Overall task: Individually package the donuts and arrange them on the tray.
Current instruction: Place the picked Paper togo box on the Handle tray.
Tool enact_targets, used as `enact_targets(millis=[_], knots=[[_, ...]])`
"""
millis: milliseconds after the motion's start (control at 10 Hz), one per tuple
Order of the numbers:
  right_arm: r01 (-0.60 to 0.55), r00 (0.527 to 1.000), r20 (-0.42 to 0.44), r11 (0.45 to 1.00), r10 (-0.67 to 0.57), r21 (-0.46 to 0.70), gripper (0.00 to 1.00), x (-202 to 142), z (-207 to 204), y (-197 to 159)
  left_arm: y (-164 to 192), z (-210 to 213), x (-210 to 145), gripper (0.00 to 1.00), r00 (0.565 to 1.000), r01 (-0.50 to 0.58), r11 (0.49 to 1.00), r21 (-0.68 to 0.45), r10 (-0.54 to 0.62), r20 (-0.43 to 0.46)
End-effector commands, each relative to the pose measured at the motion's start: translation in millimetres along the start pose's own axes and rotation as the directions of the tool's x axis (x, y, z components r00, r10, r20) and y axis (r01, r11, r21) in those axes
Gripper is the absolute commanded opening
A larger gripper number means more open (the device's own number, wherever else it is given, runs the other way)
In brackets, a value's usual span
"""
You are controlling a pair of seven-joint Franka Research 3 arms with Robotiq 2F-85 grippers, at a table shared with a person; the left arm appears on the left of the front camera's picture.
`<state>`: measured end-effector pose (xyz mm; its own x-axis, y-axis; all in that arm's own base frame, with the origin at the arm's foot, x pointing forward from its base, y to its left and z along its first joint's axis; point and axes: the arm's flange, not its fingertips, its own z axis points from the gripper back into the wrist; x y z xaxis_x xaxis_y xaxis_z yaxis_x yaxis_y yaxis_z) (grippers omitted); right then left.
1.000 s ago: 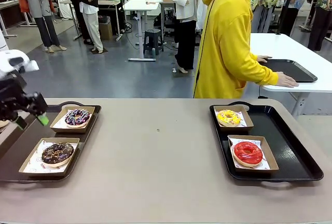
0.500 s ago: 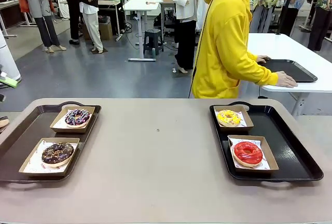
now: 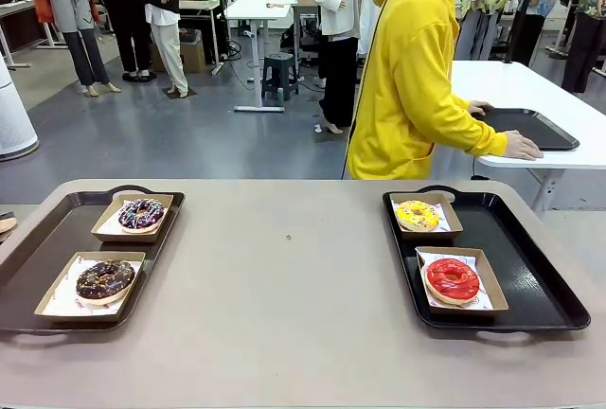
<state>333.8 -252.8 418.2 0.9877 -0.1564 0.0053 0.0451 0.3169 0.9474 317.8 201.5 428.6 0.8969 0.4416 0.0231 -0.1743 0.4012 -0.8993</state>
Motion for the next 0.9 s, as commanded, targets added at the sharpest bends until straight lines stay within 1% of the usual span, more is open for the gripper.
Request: enact_targets(millis=[0, 100, 200, 300, 600, 800], knots=[[-0.006, 1.0, -0.003, 1.0, 0.006, 0.012, 1.0, 0, 1, 1, 8, 4, 11, 0.67, 0.998, -0.02, 0.999, -0.036, 0.017, -0.06], [-0.006, 1.0, -0.003, 1.0, 0.006, 0.012, 1.0, 0, 1, 1, 8, 3, 8, 0.67, 0.998, 0.002, 1.0, -0.019, -0.003, -0.055], [-0.006, 1.0, -0.003, 1.0, 0.006, 0.012, 1.0, 0, 1, 1, -6, -4, 7, 0.93, 0.998, 0.009, 0.999, -0.044, -0.012, -0.067], [-0.006, 1.0, -0.003, 1.0, 0.006, 0.012, 1.0, 0, 1, 1, -12, -7, 7, 1.0, 0.997, 0.007, 0.999, -0.052, -0.011, -0.076], [-0.006, 1.0, -0.003, 1.0, 0.006, 0.012, 1.0, 0, 1, 1, -28, -20, -2, 1.0, 0.996, 0.04, 0.997, -0.064, -0.045, -0.081], [-0.006, 1.0, -0.003, 1.0, 0.006, 0.012, 1.0, 0, 1, 1, -30, -30, -20, 1.0, 0.993, 0.076, 0.997, -0.021, -0.077, -0.091]])
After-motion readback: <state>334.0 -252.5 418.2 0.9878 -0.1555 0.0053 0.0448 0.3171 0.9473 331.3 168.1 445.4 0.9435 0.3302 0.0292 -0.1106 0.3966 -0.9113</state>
